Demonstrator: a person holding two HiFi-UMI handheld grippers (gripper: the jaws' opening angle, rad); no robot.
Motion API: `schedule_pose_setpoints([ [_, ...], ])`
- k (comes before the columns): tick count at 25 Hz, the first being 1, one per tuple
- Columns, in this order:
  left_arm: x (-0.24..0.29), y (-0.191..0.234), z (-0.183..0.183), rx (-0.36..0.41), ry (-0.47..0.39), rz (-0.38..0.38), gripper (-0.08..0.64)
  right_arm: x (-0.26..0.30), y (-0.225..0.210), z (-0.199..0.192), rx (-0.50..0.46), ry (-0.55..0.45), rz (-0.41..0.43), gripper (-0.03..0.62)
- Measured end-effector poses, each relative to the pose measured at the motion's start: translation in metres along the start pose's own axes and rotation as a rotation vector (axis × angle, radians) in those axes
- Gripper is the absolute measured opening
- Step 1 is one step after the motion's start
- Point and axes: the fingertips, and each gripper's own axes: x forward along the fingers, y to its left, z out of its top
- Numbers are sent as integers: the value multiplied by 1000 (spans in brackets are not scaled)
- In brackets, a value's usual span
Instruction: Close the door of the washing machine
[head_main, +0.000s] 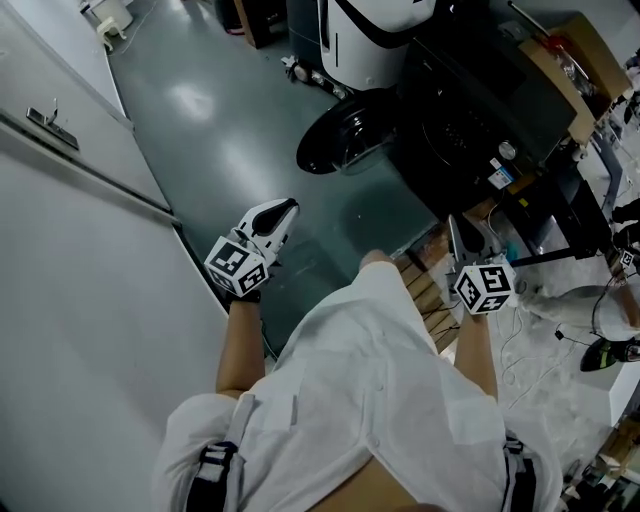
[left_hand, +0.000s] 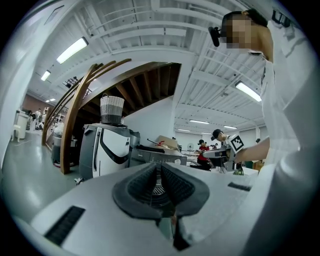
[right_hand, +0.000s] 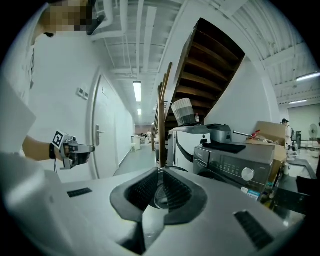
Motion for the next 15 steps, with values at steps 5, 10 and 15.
schedule_pose_setpoints([
  [5, 27, 24, 1, 48, 49, -30, 25, 31, -2, 1, -25, 18, 43, 34],
  [10, 65, 61, 4, 76, 82, -39, 25, 79, -13, 1, -67, 49, 82, 35],
  [15, 114, 111, -2, 72, 123, -45, 43, 141, -27, -3, -103, 87, 128, 107],
])
